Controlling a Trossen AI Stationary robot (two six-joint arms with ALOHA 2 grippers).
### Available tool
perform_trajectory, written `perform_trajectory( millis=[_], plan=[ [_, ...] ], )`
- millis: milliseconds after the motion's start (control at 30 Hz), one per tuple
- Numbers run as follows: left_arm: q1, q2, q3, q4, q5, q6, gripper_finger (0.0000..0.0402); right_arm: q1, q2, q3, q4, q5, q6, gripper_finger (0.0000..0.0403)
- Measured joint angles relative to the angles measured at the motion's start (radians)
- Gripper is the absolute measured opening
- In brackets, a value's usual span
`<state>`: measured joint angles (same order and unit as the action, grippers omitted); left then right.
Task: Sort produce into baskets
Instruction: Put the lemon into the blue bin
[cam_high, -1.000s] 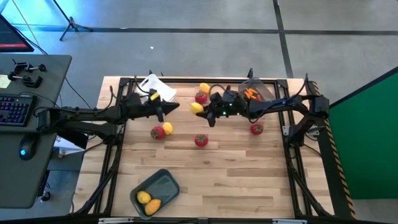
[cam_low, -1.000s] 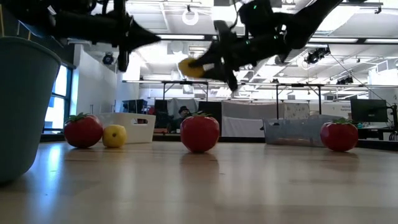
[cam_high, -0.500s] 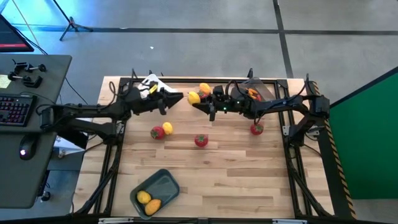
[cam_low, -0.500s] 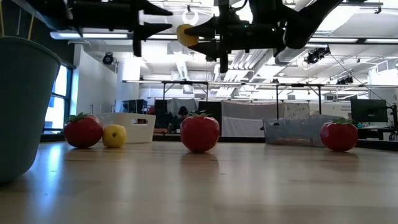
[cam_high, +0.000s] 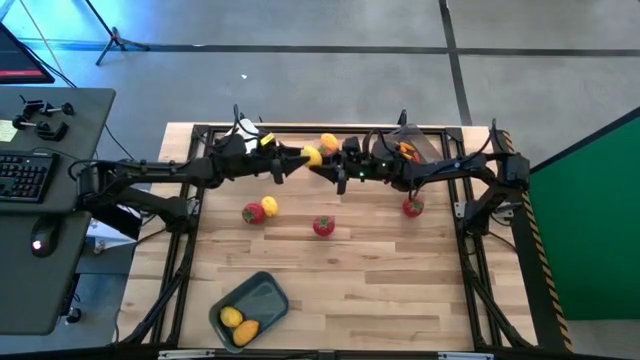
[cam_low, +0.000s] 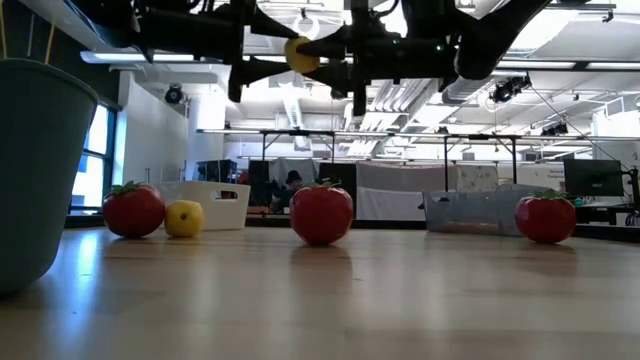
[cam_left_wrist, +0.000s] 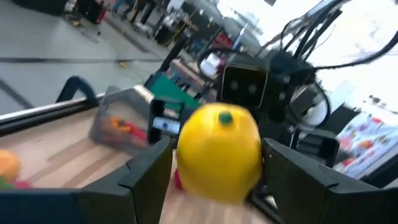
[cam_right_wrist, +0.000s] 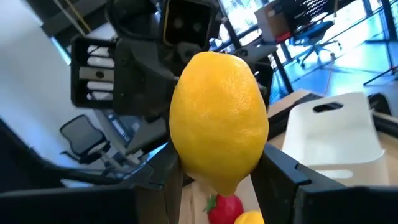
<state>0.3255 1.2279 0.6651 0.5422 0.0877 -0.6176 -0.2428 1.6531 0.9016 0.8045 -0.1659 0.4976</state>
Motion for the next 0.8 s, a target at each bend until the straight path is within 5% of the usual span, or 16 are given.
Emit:
perform_trajectory(
  millis=[800],
  plan=[
    [0.007, 0.101, -0.002, 0.271, 0.056, -0.059, 0.0215, 0.002, -0.005, 0.002, -0.001, -0.011, -0.004, 0.0137]
  ],
)
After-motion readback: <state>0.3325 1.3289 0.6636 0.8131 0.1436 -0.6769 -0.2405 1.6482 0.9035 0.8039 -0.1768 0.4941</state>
